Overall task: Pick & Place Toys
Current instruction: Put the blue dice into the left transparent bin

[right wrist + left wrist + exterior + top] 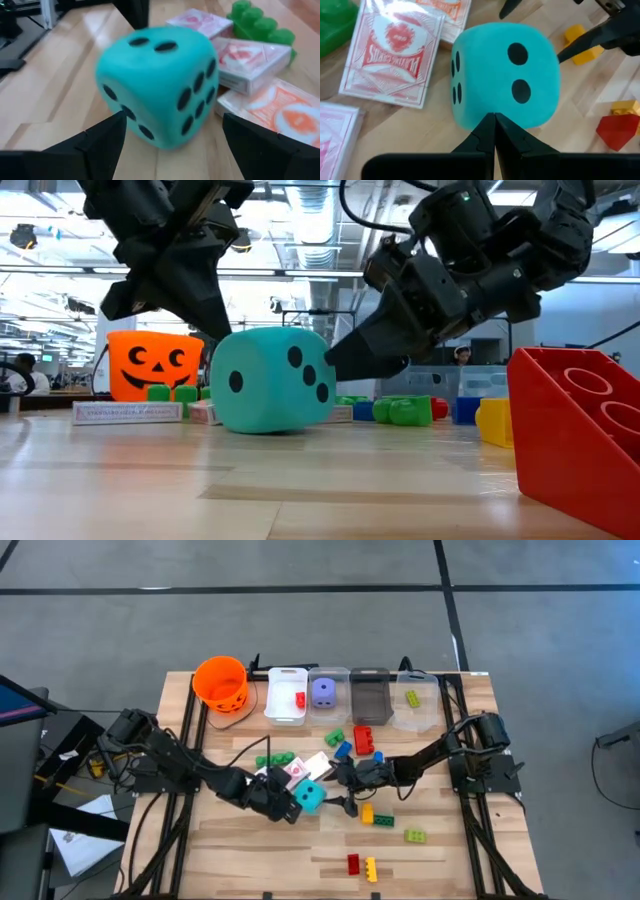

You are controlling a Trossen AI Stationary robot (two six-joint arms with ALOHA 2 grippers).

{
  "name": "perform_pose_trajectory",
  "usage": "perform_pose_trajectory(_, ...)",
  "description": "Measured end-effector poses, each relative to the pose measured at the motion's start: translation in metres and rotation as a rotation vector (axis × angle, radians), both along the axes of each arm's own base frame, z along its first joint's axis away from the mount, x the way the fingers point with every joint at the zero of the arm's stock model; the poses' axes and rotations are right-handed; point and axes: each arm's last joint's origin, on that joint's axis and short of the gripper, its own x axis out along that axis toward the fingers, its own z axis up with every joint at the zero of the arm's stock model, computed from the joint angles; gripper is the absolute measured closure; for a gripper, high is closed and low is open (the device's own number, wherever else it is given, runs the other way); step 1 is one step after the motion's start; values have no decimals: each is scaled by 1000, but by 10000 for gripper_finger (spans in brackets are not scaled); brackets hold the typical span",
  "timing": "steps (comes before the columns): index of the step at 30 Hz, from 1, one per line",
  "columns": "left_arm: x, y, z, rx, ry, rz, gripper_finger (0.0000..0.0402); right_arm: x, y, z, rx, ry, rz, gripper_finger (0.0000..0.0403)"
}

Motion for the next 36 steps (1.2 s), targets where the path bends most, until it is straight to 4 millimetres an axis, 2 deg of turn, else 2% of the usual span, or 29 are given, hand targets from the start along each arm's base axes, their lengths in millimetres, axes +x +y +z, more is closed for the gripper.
perform_pose_trajectory(7,-1,-2,0,-2,3,-6,402,-2,-10,-5,-61,51,-127,81)
perform_pose_trajectory(19,-6,-12,-2,-84,34,-27,401,-2,-25,-8,-8,92,-208,81)
perform_pose_trajectory(26,-7,-12,0,-92,25,-32,402,-4,-20,-11,-19,128,-196,81)
perform_pose_trajectory(32,-9,-10,11,-105,-17,-29,402,-6,-6,-11,2,138,-168,82)
perform_pose_trajectory(36,-11,-7,11,-94,-2,-1,402,-8,2,-12,3,148,-181,90)
